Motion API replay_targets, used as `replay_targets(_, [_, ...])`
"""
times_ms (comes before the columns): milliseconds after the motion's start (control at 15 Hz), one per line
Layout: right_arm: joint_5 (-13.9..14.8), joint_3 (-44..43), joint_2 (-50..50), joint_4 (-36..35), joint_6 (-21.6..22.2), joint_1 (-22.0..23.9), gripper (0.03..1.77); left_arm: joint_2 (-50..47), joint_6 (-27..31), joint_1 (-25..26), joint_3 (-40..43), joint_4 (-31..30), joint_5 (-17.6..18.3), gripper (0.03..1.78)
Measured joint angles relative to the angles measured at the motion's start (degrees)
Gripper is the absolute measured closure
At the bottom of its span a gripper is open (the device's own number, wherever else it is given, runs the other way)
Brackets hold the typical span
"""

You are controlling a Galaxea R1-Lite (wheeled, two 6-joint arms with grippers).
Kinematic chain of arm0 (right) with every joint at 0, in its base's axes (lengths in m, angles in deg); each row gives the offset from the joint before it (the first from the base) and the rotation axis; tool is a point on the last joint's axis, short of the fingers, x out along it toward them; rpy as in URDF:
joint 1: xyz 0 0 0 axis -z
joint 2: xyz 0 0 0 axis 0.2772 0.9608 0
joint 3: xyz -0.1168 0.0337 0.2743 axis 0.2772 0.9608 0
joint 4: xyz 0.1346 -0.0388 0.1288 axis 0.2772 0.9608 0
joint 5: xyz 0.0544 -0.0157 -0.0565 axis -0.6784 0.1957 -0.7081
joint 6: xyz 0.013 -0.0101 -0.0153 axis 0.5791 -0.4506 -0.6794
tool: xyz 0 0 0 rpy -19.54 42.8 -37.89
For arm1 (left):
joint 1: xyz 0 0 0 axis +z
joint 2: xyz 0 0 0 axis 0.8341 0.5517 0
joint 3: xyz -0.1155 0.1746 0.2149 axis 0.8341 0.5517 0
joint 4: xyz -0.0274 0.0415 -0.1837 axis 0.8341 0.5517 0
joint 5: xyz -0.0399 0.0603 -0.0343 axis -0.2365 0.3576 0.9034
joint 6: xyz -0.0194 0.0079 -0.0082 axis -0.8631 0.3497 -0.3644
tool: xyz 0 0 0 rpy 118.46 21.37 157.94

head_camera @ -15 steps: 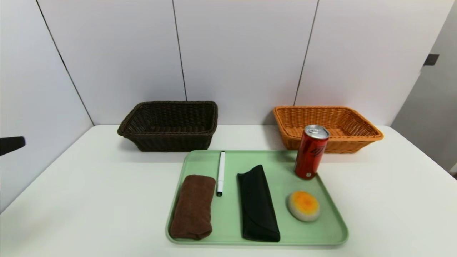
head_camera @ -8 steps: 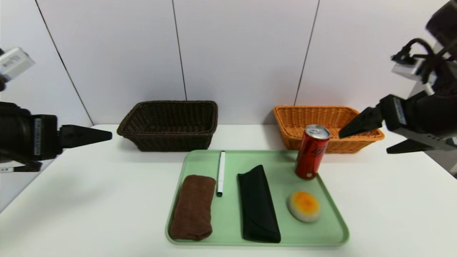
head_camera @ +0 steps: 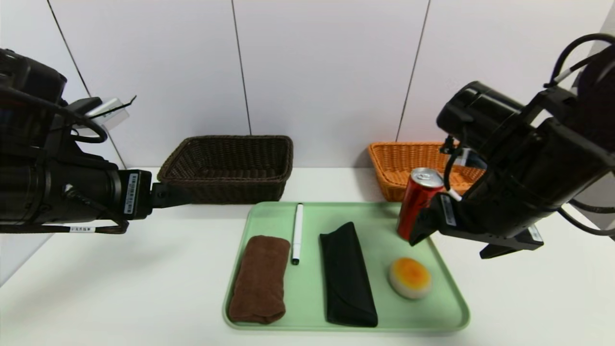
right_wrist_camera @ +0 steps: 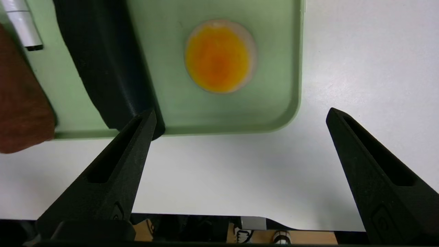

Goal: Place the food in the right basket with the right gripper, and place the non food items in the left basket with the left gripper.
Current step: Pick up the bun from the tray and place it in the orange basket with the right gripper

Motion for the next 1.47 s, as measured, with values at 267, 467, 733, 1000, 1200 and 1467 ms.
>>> replay_targets(267, [1.8, 0.3, 4.6, -1.5, 7.0, -3.6, 0.09, 0.7, -1.2, -0.3, 0.2, 0.0, 0.1, 0.12])
replay_targets(467, [2.5, 0.9, 7.2, -2.8, 10.5, -3.9, 0.09, 0.7, -1.2, -0.2, 0.2, 0.0, 0.3, 0.12])
replay_targets(733, [3.4, 5.5, 8.7, -7.8, 11.3, -3.9, 0.09, 0.7, -1.1, -0.3, 0.2, 0.1, 1.0, 0.12])
replay_targets(1000, [3.9, 8.4, 9.4, -10.6, 11.7, -3.0, 0.09, 0.6, -1.2, -0.3, 0.2, 0.1, 1.0, 0.12])
replay_targets(1200, [3.8, 8.6, 9.9, -10.8, 11.9, -2.9, 0.09, 0.6, -1.2, -0.3, 0.4, 0.1, 1.1, 0.12])
replay_targets(1467, [3.5, 8.5, 10.7, -13.3, 11.9, -2.9, 0.09, 0.6, -1.2, -0.4, 0.5, 0.2, 1.2, 0.12])
